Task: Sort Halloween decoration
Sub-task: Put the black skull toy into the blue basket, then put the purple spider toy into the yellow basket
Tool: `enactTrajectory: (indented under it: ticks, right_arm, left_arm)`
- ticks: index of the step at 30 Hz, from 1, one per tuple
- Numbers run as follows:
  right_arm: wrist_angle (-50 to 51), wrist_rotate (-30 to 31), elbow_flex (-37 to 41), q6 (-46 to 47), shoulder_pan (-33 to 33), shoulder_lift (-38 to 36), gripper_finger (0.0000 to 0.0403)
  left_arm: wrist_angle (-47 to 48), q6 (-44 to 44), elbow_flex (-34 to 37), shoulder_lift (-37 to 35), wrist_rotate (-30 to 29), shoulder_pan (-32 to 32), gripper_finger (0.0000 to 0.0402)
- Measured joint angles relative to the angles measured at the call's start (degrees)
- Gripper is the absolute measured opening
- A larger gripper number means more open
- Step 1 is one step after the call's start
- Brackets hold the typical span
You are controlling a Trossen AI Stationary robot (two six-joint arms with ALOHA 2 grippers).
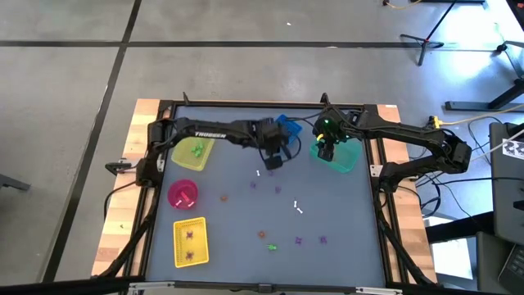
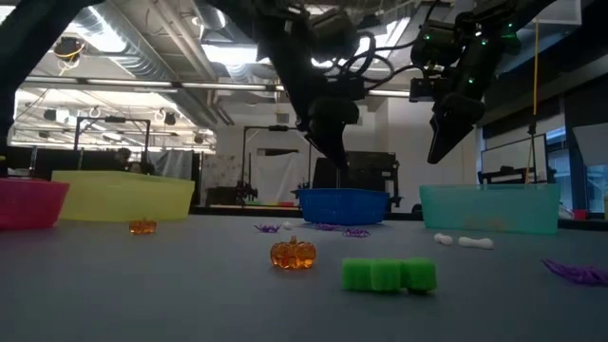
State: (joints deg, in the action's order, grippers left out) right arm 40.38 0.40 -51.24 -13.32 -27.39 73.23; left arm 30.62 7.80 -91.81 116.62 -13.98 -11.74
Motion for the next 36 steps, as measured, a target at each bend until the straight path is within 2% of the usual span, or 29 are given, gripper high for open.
enactTrajectory:
  ticks: [8,14,30,36]
  right_arm:
    - [-0.1,0.0,0.0,0.0,0.0,0.0,0.0209]
    - [-0.1,0.0,0.0,0.0,0.0,0.0,0.0209]
    - [0.0,0.0,0.0,0.0,0.0,0.0,0.0209]
    - [0.1,-0.1,0.0,0.0,0.6,0.0,0.0209]
  left_arm:
    - [-6.0,1.8,0.0,0.0,1.6,-4.4,0.0069]
    - [-9.2,1.4,0.7,0.0,1.9,-4.9,0.0079]
    - [-10.8,0.7,0.7,-0.1,1.6,-4.9,0.0151]
    - [-10.6,0.3,0.7,-0.1,1.6,-4.3,0.0158]
